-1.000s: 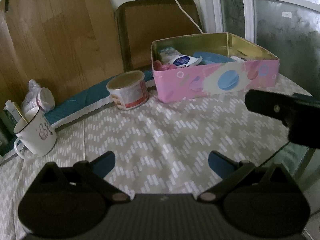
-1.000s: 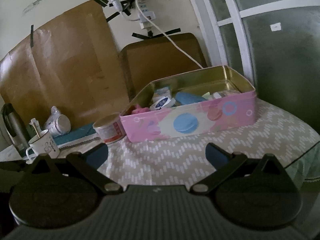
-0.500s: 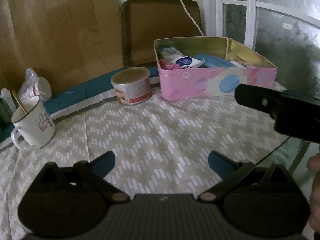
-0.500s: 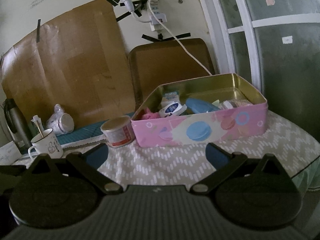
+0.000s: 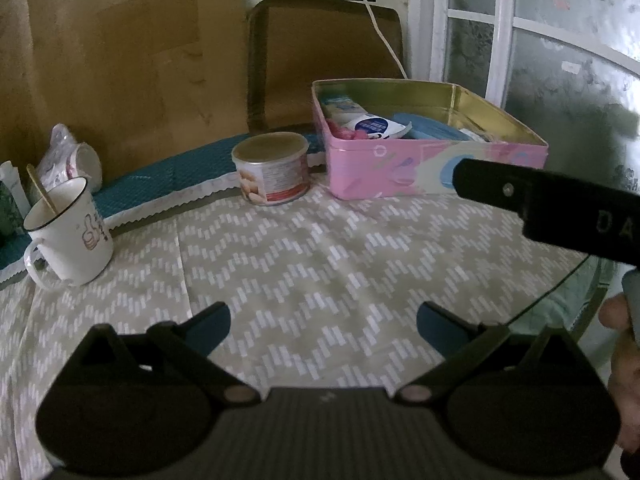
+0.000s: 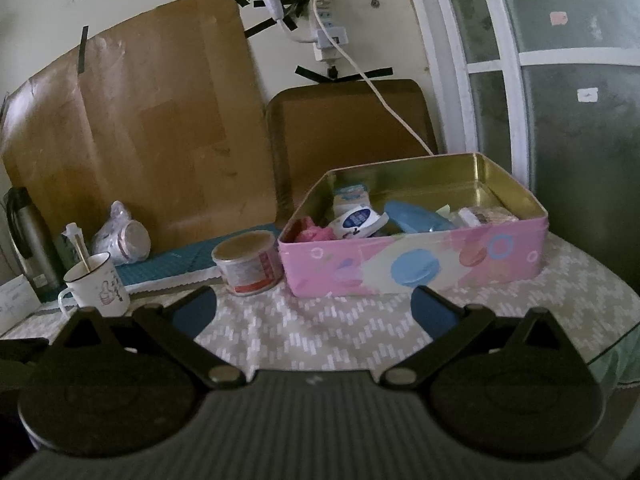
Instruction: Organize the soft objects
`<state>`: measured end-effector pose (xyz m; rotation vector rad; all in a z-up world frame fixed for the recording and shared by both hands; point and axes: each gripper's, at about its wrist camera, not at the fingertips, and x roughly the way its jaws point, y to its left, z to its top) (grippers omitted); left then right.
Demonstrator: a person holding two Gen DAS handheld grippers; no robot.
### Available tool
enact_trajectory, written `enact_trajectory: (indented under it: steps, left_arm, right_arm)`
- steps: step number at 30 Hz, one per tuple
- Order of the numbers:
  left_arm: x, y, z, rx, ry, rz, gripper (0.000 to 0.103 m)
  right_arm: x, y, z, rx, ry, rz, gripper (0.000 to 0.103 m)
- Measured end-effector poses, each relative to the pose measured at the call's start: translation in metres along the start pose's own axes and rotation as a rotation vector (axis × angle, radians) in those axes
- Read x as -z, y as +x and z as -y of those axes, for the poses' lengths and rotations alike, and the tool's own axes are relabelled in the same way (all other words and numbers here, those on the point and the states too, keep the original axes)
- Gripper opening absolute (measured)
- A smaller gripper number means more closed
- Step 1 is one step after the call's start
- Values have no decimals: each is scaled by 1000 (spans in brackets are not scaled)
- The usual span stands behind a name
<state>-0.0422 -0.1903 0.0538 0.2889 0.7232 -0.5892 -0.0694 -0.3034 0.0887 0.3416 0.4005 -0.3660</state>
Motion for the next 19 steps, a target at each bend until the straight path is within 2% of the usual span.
enact_trajectory:
  steps: [14,19]
  left_arm:
    - [-2,-3,-7,31,-21,34,103]
    - [-4,-7,-16,25,-43,83,103]
  right_arm:
    - [-2,-2,-9,59,-20,7,103]
    - [-1,0,-12,90,-16,5,103]
